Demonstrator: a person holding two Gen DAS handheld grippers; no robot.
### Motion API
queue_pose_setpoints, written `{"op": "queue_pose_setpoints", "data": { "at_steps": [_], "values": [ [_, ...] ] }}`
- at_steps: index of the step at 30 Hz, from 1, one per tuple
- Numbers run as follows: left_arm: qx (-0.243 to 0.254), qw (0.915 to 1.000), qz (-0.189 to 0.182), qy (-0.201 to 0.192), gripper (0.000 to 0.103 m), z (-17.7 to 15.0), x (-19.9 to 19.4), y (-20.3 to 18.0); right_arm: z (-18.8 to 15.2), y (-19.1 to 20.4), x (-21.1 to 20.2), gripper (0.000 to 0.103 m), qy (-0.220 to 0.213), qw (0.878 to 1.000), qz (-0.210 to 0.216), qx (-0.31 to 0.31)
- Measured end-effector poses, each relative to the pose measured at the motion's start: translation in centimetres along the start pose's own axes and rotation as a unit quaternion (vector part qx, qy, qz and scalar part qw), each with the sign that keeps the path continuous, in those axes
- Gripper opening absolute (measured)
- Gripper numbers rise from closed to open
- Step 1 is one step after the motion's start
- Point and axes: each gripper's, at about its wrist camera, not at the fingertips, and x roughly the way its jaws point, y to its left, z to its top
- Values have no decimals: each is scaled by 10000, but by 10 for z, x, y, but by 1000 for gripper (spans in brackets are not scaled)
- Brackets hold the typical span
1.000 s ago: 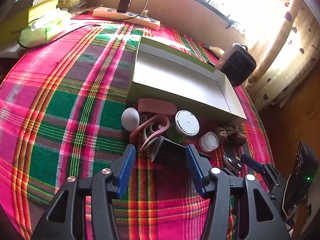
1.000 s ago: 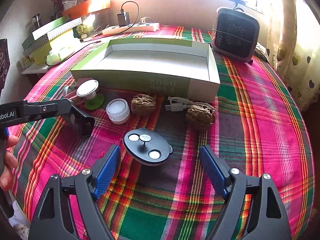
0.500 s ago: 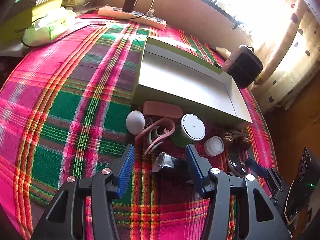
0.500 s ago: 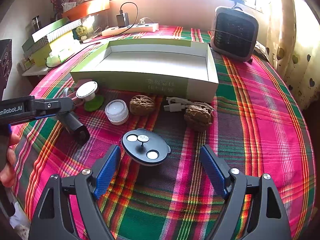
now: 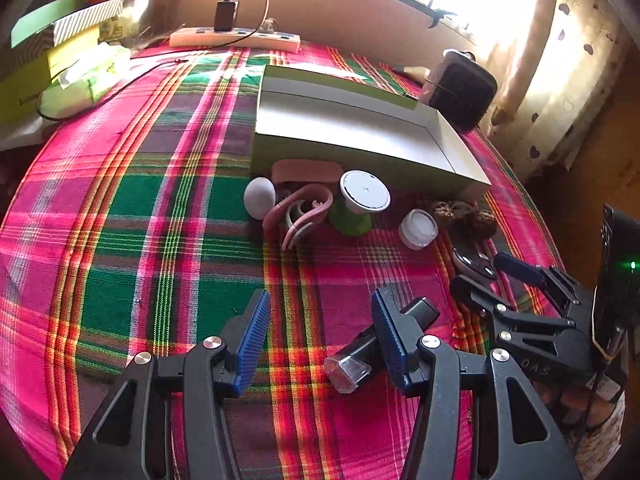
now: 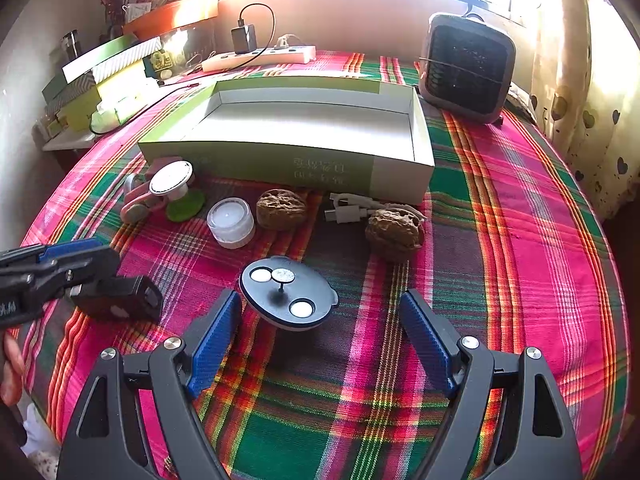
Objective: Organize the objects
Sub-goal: 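Close left tool on black flashlight while right tool grasps black three-dot puck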
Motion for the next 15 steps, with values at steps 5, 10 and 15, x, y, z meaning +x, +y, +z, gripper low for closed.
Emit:
{"op": "queue_pose_setpoints", "data": {
  "at_steps": [5, 10, 15],
  "values": [
    [413, 9990, -183, -12, 51, -9, -5, -10, 0, 1, 0, 81, 2, 10000, -20, -11],
    [788, 9959, -438, -63, 51, -14, -14, -18, 0, 1, 0, 77, -1, 10000, -56, -19],
    [1105, 9918, -623, -138, 51, -19, -23, -24, 0, 0, 0, 73, -19, 9999, -90, -43]
  ]
}}
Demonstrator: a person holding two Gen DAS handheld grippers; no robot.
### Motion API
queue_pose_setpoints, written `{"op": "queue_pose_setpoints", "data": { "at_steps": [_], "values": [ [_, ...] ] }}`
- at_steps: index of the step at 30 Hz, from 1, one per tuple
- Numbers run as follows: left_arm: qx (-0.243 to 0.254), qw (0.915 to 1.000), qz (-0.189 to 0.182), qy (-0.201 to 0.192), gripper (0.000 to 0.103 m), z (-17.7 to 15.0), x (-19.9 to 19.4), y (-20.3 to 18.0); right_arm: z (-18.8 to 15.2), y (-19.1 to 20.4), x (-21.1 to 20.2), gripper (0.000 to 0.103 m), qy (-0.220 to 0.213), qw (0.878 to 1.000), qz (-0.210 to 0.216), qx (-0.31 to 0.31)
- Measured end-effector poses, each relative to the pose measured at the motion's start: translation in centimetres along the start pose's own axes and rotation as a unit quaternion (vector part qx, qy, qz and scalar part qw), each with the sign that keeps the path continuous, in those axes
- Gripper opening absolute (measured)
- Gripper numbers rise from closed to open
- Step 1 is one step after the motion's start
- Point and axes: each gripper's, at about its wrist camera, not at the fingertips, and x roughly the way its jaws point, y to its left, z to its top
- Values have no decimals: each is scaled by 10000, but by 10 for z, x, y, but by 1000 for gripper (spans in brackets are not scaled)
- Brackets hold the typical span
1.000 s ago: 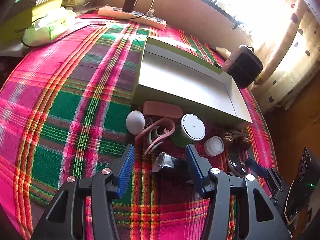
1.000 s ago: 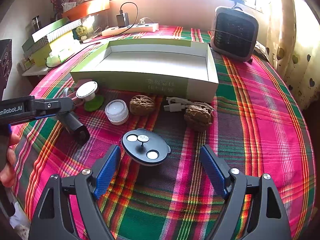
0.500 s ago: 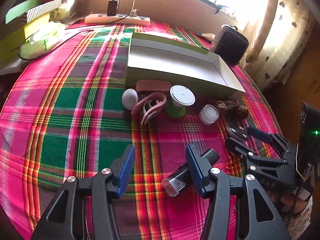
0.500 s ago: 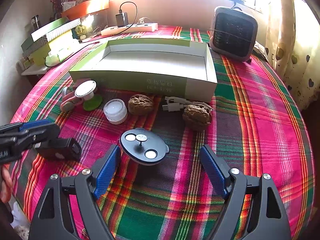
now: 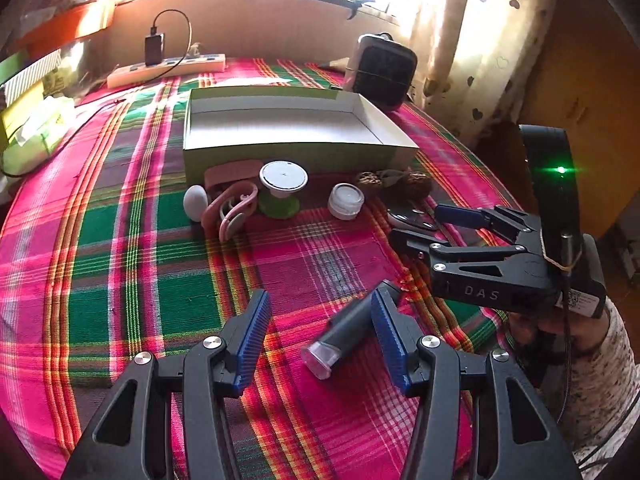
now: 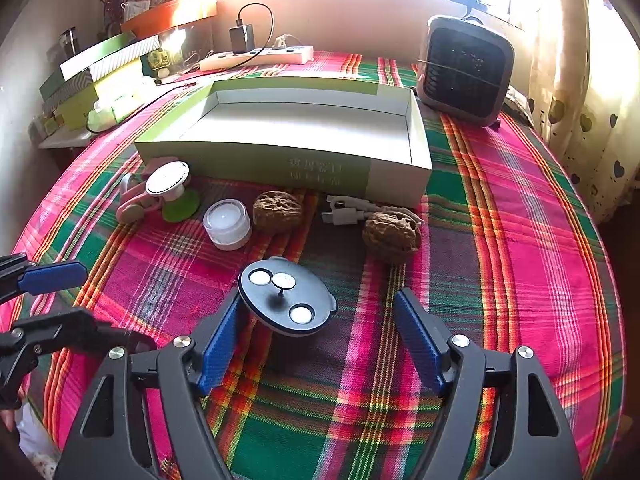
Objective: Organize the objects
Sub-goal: 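Close left tool on black flashlight while right tool grasps black three-dot puck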
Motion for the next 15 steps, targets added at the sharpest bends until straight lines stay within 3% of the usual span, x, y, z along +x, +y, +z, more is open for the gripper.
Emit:
{"op": "queue_pose_setpoints", "data": {
  "at_steps": [7, 9, 15],
  "values": [
    [414, 9991, -101, -5, 51, -4, -1, -11, 1, 2, 0, 62, -44, 10000, 23, -54],
    [474, 9988, -89, -3, 51, -4, 0, -12, 1, 2, 0, 55, -59, 10000, 37, -67],
    [611, 9981, -49, 49, 51, -2, 7, -14, 1, 4, -2, 48, -85, 9998, 81, -134]
  ]
}}
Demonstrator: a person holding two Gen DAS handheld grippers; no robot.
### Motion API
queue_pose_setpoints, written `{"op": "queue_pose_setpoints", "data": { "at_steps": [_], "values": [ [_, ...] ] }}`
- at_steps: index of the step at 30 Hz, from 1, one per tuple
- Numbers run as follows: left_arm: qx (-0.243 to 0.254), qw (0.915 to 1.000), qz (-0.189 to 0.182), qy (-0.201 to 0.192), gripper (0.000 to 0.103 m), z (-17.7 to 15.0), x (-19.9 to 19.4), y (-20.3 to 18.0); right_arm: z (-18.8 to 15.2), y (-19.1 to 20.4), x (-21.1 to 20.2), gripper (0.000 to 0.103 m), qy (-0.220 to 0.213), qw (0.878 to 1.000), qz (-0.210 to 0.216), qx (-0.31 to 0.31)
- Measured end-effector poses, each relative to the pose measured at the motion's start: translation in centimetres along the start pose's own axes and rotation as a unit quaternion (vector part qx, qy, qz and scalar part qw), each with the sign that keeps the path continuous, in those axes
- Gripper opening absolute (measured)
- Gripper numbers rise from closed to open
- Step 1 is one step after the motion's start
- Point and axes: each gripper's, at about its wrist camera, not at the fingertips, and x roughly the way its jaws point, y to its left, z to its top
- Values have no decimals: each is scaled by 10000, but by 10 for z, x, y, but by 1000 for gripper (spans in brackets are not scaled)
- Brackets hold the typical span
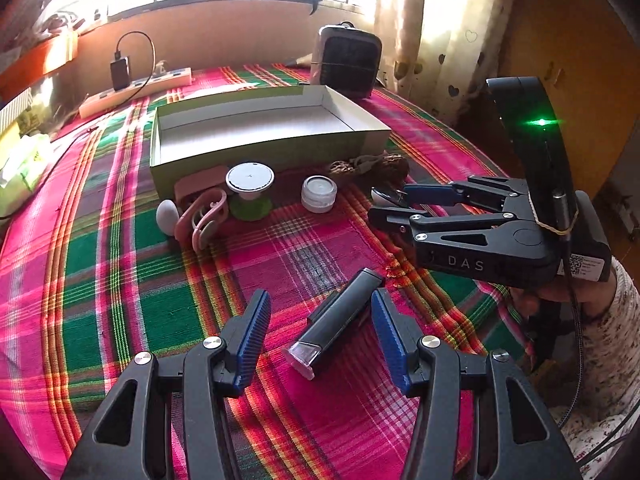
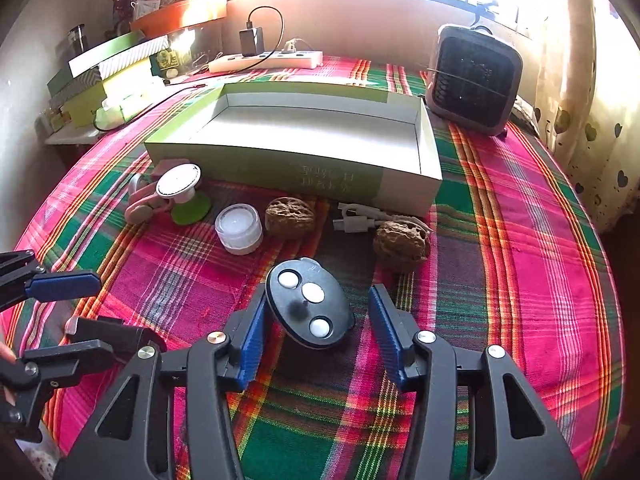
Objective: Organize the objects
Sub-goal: 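Close left tool on black flashlight while right tool grasps black three-dot puck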
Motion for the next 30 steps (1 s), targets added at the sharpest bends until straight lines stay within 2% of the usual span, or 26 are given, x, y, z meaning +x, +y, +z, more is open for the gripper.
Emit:
{"op": "queue_pose_setpoints", "data": {
  "at_steps": [5, 8, 18, 23, 30],
  "values": [
    [145, 9998, -73, 118, 51, -2, 6, -5, -1, 2, -1, 42, -16, 10000, 4, -31],
    [257, 9994, 62, 201, 51, -3, 12, -9, -2, 4, -2, 42, -20, 10000, -31, -43],
    [313, 9993, 61, 212, 50, -1, 16, -13, -5, 3, -4, 42, -21, 10000, -46, -3],
    [267, 9994, 75, 199, 37, -1, 16, -13, -6, 3, -5, 42, -22, 10000, -46, 11],
    [237, 9994, 129, 206, 26, -1, 16, -12, -5, 3, -5, 42, -20, 10000, -47, 8]
  ]
}}
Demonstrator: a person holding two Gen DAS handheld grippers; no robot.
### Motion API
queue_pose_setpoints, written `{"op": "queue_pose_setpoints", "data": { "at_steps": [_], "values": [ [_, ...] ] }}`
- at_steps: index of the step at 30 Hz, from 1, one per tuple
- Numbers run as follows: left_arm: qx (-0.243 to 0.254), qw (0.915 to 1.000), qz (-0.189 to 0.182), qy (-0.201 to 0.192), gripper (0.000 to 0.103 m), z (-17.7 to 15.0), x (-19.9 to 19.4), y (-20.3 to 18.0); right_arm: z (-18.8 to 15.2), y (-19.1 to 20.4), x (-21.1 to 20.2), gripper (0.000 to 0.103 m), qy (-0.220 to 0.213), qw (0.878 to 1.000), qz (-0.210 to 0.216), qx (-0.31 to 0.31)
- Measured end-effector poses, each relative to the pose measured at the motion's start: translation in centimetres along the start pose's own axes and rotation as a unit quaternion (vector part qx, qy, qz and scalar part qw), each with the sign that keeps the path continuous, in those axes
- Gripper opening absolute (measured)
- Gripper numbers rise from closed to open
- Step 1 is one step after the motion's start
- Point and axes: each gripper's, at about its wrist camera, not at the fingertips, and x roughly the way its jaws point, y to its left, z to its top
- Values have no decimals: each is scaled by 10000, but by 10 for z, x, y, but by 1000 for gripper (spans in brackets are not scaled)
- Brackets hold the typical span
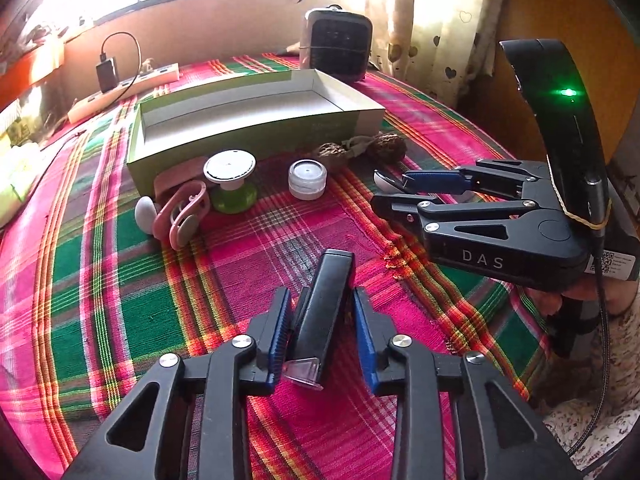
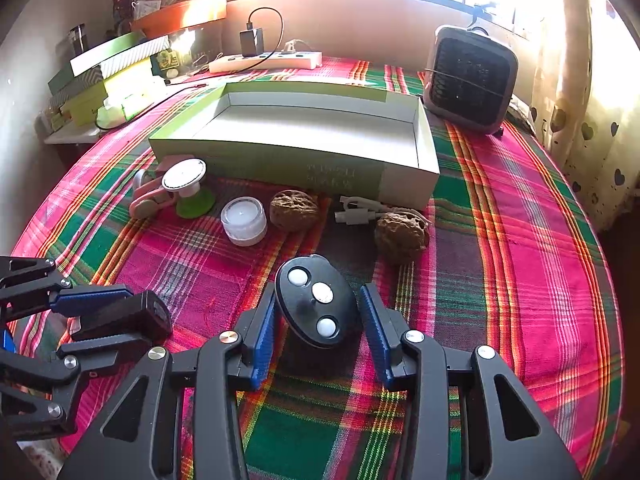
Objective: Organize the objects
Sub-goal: 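Close left tool on black flashlight while right tool grasps black three-dot puck, then carry flashlight in left tool into white box while right tool carries puck there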
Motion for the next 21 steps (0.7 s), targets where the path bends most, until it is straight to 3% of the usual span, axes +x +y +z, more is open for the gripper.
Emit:
{"op": "queue_pose_setpoints", "data": {
  "at_steps": [3, 21],
  "values": [
    [-28, 10000, 17, 0, 22, 0, 0, 0, 0, 0, 0, 42, -1, 10000, 0, -1],
    [-55, 10000, 51, -1, 21, 0, -1, 2, 0, -1, 0, 40, -5, 10000, 4, -9]
  ]
}}
